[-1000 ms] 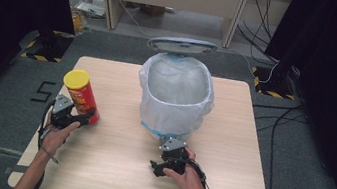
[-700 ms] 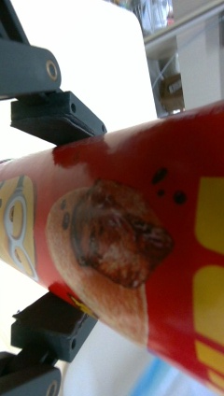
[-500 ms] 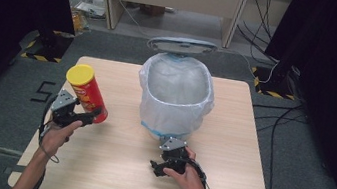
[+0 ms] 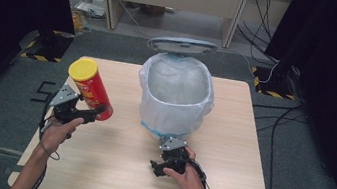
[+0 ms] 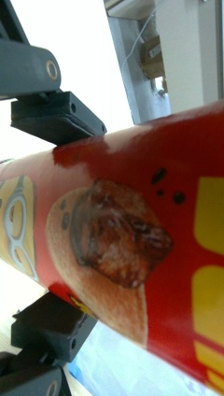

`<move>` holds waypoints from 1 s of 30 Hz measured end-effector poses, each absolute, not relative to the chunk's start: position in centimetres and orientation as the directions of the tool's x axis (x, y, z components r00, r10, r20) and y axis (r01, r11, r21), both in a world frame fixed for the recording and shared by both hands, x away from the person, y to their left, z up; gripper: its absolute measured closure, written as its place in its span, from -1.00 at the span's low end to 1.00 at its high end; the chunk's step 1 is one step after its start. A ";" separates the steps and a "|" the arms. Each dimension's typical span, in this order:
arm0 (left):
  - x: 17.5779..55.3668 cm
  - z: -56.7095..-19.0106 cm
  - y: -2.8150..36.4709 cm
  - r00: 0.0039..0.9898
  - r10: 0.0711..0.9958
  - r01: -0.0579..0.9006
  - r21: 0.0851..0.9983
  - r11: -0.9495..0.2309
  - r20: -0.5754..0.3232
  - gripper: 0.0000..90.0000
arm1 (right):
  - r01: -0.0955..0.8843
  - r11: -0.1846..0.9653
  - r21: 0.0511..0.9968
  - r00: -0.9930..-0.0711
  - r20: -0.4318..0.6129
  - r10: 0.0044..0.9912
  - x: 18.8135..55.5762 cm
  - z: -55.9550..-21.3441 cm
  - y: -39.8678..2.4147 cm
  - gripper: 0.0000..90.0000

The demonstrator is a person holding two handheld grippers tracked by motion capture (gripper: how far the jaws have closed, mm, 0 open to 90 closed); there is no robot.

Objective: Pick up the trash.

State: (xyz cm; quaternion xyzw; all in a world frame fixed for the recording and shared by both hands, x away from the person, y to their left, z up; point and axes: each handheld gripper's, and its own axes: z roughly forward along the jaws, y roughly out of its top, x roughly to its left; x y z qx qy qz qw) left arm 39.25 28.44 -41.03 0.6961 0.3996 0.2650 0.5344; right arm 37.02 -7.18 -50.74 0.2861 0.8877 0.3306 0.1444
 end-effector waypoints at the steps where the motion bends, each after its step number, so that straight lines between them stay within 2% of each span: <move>1: 39.3 -41.0 28.4 0.540 0.840 0.273 0.956 -0.109 -0.058 -0.46 | 0.412 0.618 0.670 -0.795 -0.067 0.603 37.0 -50.7 -7.2 -0.79; 4: 39.4 -40.4 28.2 0.552 0.830 0.273 0.957 -0.096 -0.074 -0.46 | 0.422 0.610 0.671 -0.792 -0.054 0.608 37.0 -50.7 -7.3 -0.79; 30: 39.4 -33.3 26.6 0.654 0.756 0.195 0.974 -0.118 -0.039 -0.46 | 0.420 0.614 0.669 -0.794 -0.057 0.605 37.1 -50.7 -7.2 -0.79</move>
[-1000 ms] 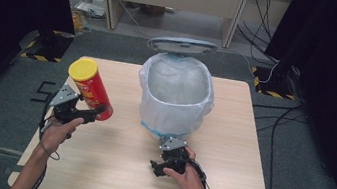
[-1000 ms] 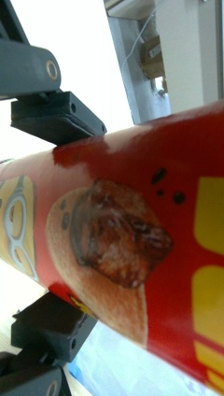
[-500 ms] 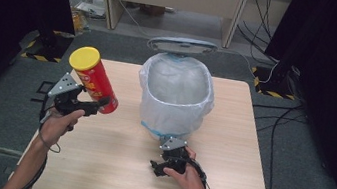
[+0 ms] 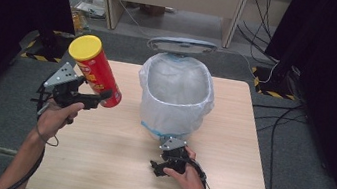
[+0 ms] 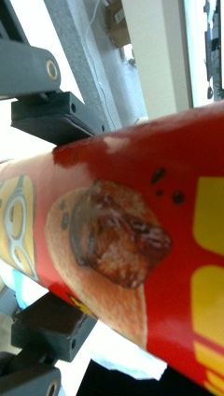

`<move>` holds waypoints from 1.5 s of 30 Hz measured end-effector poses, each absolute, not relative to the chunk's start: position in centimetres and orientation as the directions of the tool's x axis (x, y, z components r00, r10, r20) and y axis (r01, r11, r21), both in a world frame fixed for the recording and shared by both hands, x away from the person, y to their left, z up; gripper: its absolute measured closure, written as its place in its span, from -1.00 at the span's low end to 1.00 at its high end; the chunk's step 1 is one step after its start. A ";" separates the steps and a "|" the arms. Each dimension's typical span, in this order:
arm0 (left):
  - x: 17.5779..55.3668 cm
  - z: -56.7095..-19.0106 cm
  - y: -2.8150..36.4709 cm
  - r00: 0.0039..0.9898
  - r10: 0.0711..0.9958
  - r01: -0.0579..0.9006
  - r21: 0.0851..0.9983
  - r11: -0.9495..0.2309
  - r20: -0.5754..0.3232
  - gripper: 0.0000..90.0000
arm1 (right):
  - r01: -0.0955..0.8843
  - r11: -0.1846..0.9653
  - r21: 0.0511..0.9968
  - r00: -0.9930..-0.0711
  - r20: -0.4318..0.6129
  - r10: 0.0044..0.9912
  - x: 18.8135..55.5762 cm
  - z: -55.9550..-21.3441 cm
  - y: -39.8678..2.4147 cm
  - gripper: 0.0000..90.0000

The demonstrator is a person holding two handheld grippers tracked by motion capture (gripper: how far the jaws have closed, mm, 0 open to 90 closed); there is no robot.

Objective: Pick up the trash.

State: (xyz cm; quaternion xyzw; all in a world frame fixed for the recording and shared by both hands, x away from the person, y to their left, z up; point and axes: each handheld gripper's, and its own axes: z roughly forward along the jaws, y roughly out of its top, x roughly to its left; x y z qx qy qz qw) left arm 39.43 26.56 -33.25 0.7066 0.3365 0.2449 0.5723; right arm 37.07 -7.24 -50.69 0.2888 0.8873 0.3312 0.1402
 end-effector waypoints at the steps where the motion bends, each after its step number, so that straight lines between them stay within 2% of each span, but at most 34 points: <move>1: 39.4 -33.0 26.4 0.657 0.753 0.193 0.974 -0.119 -0.038 -0.46 | 0.423 0.611 0.669 -0.793 -0.053 0.607 37.1 -50.7 -7.2 -0.79; 26: 39.6 -28.3 23.9 0.707 0.707 0.142 0.979 -0.148 0.005 -0.46 | 0.418 0.623 0.661 -0.796 -0.064 0.602 37.0 -50.6 -7.2 -0.79; 45: 40.5 -26.3 21.6 0.733 0.680 0.117 0.983 -0.143 0.012 -0.46 | 0.419 0.621 0.662 -0.798 -0.059 0.600 37.1 -50.7 -7.2 -0.79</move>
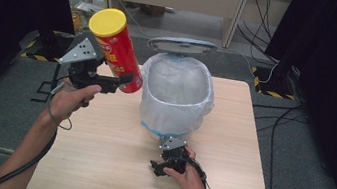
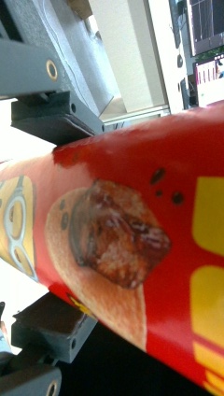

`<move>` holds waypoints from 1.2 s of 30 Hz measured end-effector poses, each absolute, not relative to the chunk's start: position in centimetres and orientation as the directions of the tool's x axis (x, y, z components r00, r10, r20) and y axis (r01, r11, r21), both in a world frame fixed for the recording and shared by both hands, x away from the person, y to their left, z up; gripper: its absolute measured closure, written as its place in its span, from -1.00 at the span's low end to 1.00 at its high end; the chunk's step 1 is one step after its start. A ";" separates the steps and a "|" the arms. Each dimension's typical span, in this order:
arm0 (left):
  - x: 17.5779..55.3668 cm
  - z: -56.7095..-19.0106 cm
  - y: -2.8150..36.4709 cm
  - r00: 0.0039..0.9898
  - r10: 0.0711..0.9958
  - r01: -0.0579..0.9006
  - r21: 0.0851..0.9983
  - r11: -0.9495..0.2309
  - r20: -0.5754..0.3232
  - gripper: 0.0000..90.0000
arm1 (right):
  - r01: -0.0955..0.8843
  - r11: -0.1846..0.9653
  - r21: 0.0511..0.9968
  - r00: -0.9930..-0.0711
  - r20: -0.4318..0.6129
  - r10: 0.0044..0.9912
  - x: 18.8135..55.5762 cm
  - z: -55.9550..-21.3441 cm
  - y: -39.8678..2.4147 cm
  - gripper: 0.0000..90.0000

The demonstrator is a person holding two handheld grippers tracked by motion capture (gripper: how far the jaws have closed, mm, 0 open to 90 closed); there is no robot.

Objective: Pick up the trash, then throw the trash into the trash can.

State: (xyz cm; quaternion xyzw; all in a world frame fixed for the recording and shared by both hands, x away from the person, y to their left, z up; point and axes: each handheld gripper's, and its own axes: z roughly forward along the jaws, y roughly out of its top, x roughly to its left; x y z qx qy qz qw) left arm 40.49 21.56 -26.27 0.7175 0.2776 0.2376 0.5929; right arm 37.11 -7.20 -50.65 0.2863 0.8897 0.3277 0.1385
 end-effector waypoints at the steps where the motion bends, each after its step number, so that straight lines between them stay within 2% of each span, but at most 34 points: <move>1: 40.5 -26.2 21.4 0.735 0.678 0.114 0.983 -0.142 0.013 -0.46 | 0.413 0.626 0.662 -0.798 -0.067 0.598 37.1 -50.6 -7.2 -0.79; 19: 41.4 -25.4 17.5 0.771 0.637 0.096 0.984 -0.153 0.024 -0.46 | 0.413 0.628 0.660 -0.799 -0.068 0.597 37.1 -50.7 -7.2 -0.79; 36: 42.0 -25.3 15.9 0.777 0.629 0.094 0.983 -0.155 0.025 -0.46 | 0.419 0.626 0.657 -0.797 -0.064 0.600 37.0 -50.6 -7.1 -0.79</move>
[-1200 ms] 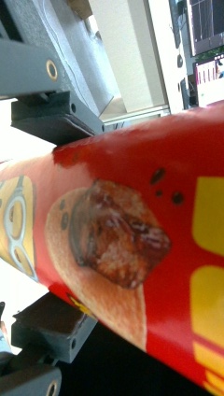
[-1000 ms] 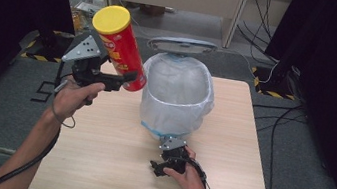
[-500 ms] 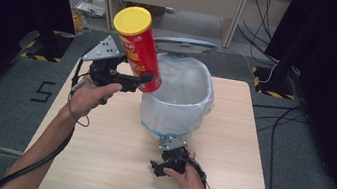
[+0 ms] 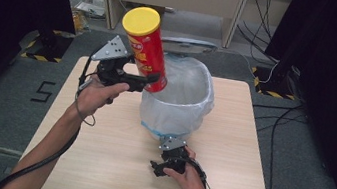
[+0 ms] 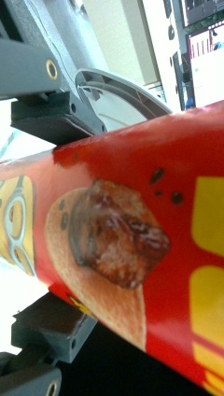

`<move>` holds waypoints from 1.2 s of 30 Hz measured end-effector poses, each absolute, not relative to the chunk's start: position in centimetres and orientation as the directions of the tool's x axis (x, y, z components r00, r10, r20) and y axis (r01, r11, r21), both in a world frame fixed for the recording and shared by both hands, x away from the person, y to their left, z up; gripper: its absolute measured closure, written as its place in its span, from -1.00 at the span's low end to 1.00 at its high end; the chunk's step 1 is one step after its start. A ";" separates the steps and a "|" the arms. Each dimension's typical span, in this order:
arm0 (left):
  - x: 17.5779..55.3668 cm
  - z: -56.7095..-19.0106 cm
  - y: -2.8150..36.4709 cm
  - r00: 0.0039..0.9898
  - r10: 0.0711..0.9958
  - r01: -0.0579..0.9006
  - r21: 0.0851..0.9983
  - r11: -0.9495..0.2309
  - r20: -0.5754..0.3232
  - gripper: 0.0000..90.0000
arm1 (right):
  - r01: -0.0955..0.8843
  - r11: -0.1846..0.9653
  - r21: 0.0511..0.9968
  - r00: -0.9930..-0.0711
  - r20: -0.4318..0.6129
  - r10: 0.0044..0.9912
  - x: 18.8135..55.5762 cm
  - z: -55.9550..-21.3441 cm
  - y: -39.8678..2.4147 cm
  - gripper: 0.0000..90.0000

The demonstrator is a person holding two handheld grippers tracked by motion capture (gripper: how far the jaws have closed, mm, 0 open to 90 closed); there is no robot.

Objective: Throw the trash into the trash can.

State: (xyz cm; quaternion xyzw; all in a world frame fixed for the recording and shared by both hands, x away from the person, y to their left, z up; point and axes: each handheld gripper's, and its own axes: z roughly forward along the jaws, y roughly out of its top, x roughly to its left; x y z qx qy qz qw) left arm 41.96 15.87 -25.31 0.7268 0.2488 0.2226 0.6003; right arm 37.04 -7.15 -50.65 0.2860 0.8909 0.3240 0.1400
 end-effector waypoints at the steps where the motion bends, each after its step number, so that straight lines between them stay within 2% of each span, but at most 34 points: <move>1: 42.0 -25.3 15.7 0.777 0.629 0.096 0.984 -0.152 0.021 -0.46 | 0.418 0.627 0.657 -0.798 -0.065 0.599 37.0 -50.6 -7.2 -0.79; 21: 42.9 -25.9 10.6 0.793 0.603 0.076 0.967 -0.242 0.088 -0.46 | 0.411 0.630 0.659 -0.799 -0.072 0.596 37.1 -50.7 -7.1 -0.79; 30: 44.1 -26.7 9.7 0.811 0.583 0.139 0.951 -0.278 0.052 -0.47 | 0.413 0.629 0.659 -0.799 -0.070 0.597 37.1 -50.7 -7.2 -0.79; 32: 44.2 -26.9 9.6 0.810 0.583 0.139 0.943 -0.301 0.066 -0.47 | 0.407 0.633 0.658 -0.800 -0.078 0.595 37.1 -50.7 -7.1 -0.79; 36: 44.4 -27.1 9.7 0.809 0.585 0.151 0.939 -0.309 0.063 -0.54 | 0.405 0.634 0.659 -0.800 -0.081 0.595 37.1 -50.7 -7.1 -0.79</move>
